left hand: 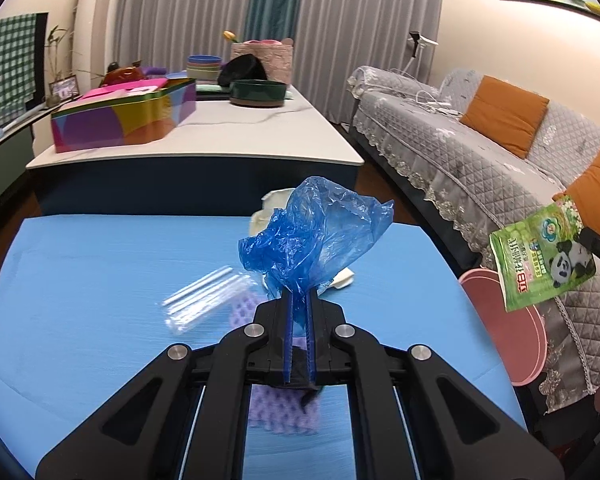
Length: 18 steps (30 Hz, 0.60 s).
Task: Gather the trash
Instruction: 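Lift and carry the blue bag and green packet with both grippers over the pink bin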
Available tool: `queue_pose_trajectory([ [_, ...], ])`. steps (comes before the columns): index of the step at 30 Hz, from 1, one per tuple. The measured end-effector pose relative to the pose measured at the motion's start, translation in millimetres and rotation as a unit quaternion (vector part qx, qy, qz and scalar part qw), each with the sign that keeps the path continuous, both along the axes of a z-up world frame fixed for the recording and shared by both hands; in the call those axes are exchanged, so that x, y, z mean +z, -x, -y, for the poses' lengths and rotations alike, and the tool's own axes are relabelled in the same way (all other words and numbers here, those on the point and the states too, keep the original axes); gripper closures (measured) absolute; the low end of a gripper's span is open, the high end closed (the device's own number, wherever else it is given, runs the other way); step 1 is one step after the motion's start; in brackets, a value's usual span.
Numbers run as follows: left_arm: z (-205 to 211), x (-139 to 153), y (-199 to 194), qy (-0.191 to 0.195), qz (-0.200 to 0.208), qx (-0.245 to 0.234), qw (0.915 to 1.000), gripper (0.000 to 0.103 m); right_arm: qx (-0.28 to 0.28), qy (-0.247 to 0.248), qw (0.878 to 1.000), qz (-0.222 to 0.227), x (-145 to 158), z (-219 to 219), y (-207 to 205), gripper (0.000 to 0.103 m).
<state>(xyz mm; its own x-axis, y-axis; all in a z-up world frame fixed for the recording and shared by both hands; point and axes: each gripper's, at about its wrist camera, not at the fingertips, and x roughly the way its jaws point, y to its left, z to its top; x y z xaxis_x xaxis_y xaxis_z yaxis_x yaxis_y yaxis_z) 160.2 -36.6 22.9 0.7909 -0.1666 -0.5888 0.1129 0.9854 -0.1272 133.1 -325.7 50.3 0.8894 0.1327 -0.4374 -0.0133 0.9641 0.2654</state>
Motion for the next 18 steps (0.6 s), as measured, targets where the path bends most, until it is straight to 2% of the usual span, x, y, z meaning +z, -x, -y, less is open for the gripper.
queue_pose_trajectory([
  [18, 44, -2, -11, 0.012, 0.004, -0.036, 0.9993, 0.098, -0.029, 0.007, 1.000, -0.005, -5, 26, 4, 0.102],
])
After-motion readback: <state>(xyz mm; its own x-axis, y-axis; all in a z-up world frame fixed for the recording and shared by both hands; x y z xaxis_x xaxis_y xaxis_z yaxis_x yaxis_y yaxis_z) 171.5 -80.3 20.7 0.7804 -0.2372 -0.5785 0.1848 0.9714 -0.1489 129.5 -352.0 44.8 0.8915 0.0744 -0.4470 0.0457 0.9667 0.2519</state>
